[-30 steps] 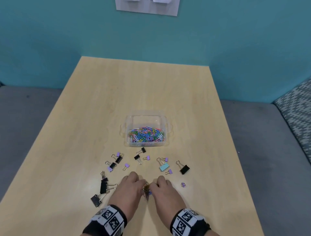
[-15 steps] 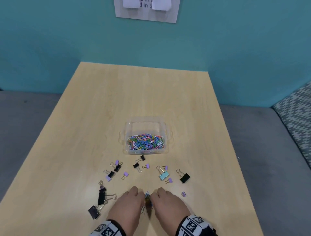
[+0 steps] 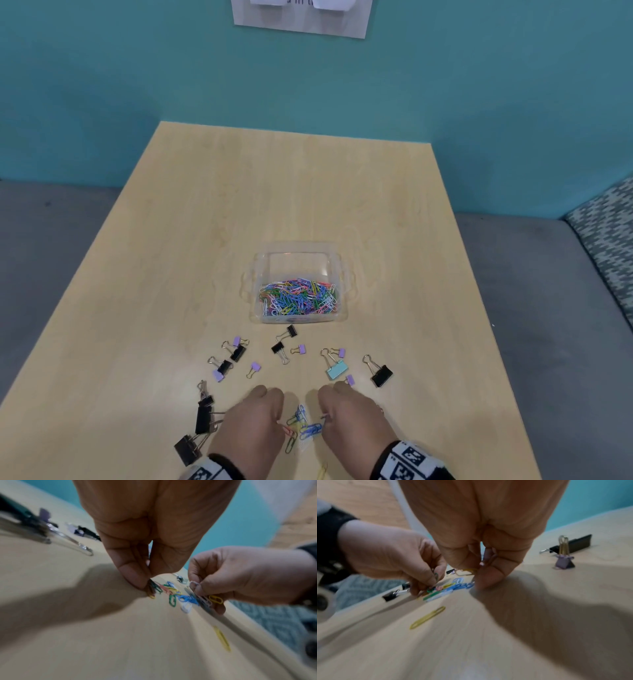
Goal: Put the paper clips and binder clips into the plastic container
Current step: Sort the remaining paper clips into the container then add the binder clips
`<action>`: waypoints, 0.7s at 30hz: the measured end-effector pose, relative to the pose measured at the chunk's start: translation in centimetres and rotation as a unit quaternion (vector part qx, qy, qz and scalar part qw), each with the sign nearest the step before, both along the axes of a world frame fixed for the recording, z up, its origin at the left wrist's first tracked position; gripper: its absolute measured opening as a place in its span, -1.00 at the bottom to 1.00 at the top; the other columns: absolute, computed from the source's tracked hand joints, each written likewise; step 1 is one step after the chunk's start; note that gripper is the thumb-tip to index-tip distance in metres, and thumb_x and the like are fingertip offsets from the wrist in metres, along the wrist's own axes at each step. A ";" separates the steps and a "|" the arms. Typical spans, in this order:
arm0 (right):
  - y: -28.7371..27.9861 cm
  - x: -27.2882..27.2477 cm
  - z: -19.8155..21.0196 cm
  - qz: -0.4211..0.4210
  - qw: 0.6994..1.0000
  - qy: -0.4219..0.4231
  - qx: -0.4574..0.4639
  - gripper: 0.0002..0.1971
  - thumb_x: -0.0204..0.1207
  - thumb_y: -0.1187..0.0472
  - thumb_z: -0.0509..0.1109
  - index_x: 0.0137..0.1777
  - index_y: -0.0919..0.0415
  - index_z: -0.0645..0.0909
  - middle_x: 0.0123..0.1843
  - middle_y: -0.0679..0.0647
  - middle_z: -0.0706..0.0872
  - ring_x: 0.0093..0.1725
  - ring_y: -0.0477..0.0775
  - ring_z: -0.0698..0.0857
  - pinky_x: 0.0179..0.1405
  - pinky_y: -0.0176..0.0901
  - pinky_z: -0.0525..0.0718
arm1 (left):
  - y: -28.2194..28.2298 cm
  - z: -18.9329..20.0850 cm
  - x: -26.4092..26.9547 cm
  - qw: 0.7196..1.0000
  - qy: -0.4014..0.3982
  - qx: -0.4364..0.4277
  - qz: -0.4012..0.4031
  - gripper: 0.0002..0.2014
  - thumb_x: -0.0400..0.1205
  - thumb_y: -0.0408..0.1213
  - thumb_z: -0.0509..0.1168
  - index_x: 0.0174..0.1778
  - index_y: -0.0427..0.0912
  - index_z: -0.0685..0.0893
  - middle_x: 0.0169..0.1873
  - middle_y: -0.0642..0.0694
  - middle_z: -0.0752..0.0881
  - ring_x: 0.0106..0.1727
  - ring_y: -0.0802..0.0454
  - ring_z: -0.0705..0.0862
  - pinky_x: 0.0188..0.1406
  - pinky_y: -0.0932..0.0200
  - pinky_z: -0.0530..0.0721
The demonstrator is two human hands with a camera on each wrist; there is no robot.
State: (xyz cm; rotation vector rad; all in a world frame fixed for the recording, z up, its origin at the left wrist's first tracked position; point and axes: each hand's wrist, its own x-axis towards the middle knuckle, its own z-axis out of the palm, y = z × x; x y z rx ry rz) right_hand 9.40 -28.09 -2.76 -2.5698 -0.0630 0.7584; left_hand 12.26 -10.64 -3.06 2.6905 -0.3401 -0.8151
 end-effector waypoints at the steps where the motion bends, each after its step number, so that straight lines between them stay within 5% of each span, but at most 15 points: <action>1: -0.4 0.0 -0.2 -0.030 0.999 0.006 0.025 -0.84 0.40 0.36 0.15 -0.23 0.06 0.32 -0.25 -0.07 0.40 -0.30 0.04 0.41 -0.43 -0.20 0.32 | 0.3 0.0 0.1 0.999 0.011 -0.025 0.029 -0.69 0.32 -0.43 0.25 -0.45 -0.01 0.24 -0.42 0.06 0.38 -0.47 0.12 0.37 -0.59 0.26 0.19; 4: -1.0 0.8 1.0 -0.175 0.970 0.043 0.166 -0.90 0.33 0.36 0.22 -0.29 0.14 0.45 -0.38 -0.03 0.54 -0.45 -0.05 0.52 -0.48 -0.20 0.51 | 1.0 1.1 1.4 0.972 0.080 -0.162 0.153 -0.79 0.31 -0.48 0.25 -0.47 -0.05 0.46 -0.48 -0.01 0.58 -0.48 0.09 0.57 -0.53 0.30 0.46; 8: -1.8 5.6 3.7 -0.293 0.917 0.005 0.270 -0.90 0.37 0.47 0.26 -0.25 0.28 0.50 -0.42 0.18 0.60 -0.56 0.06 0.63 -0.69 -0.38 0.40 | 0.3 3.2 6.0 0.914 0.072 -0.298 0.264 -0.88 0.24 -0.52 0.26 -0.46 -0.20 0.56 -0.61 -0.08 0.57 -0.61 -0.06 0.61 -0.64 0.23 0.52; 12: -2.3 12.1 5.3 -0.299 0.920 -0.078 0.239 -0.89 0.37 0.42 0.26 -0.25 0.20 0.53 -0.36 0.19 0.68 -0.43 0.15 0.76 -0.66 -0.18 0.59 | -1.7 5.0 12.0 0.918 -0.008 -0.303 0.256 -0.89 0.27 -0.51 0.26 -0.40 -0.21 0.58 -0.59 -0.11 0.61 -0.57 -0.07 0.72 -0.59 0.25 0.51; 16: -1.7 15.2 5.2 -0.270 0.937 -0.059 0.215 -0.93 0.42 0.30 0.30 -0.16 0.18 0.60 -0.19 0.18 0.71 -0.26 0.24 0.79 -0.29 0.16 0.80 | -2.6 5.3 14.4 0.927 -0.041 -0.290 0.236 -0.85 0.37 -0.50 0.31 -0.28 -0.14 0.64 -0.40 -0.16 0.70 -0.50 -0.09 0.72 -0.39 0.01 0.70; 19: -2.5 13.3 5.4 -0.210 0.964 -0.104 0.127 -0.82 0.52 0.21 0.26 0.06 0.08 0.63 -0.03 0.06 0.70 -0.11 0.15 0.73 -0.09 0.00 0.71 | -1.1 4.9 12.9 0.934 -0.073 -0.266 0.226 -0.79 0.44 -0.44 0.30 -0.13 -0.04 0.67 -0.24 -0.05 0.69 -0.43 -0.08 0.74 -0.29 -0.02 0.75; 21: -3.1 9.9 5.4 -0.196 0.964 -0.124 0.130 -0.82 0.54 0.24 0.24 0.05 0.07 0.63 -0.05 0.03 0.69 -0.17 0.08 0.71 -0.19 -0.14 0.68 | 0.6 4.4 10.1 0.946 -0.077 -0.242 0.203 -0.77 0.46 -0.43 0.26 -0.16 0.04 0.66 -0.26 -0.02 0.68 -0.48 0.03 0.72 -0.36 0.07 0.71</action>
